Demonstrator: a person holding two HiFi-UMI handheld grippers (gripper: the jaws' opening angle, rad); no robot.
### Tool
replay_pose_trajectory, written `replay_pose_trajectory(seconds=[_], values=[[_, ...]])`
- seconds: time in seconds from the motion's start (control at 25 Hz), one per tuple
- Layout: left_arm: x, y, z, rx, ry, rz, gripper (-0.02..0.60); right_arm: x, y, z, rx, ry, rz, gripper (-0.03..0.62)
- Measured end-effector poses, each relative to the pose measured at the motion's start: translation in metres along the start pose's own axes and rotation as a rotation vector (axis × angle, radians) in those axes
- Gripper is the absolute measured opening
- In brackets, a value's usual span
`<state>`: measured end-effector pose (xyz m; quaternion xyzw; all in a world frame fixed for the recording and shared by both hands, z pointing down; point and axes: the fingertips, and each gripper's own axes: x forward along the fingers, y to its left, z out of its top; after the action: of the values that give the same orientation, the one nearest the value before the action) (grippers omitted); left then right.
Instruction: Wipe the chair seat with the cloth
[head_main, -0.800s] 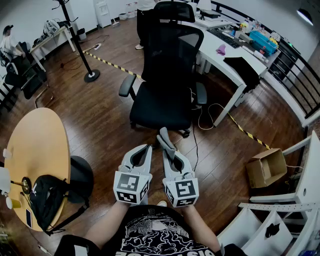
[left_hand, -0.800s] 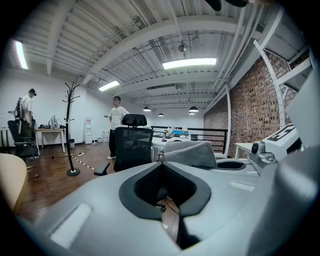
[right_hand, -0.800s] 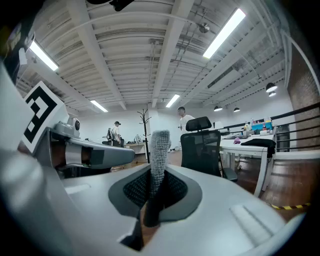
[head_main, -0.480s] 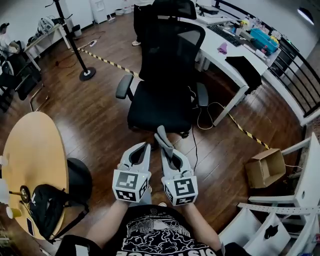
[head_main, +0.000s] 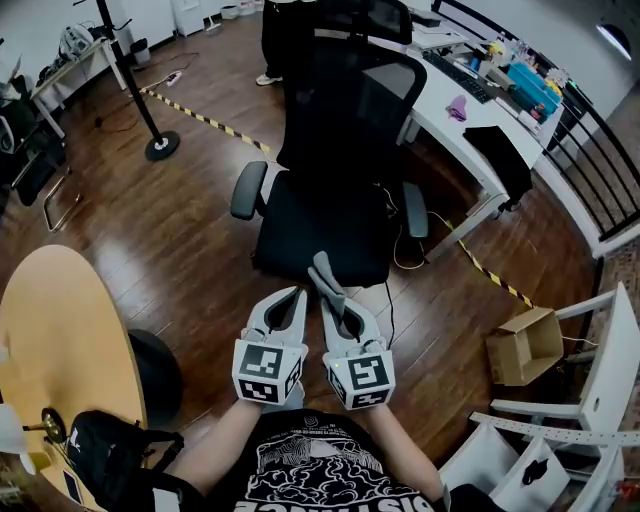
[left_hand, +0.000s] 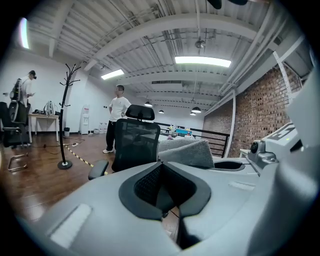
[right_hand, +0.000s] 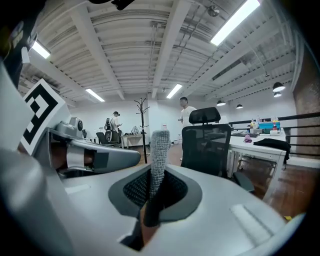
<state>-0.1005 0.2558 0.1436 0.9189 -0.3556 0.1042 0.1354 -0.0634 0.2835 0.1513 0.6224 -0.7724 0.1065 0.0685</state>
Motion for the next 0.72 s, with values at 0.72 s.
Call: replay_pose_trajectory(seconds=[0.72], values=[[0.055,0.106,0.0,-0.088,0.033,0.004,0.005,0.134,0.005,0.009,-0.049,0.072,0.036,0.009]])
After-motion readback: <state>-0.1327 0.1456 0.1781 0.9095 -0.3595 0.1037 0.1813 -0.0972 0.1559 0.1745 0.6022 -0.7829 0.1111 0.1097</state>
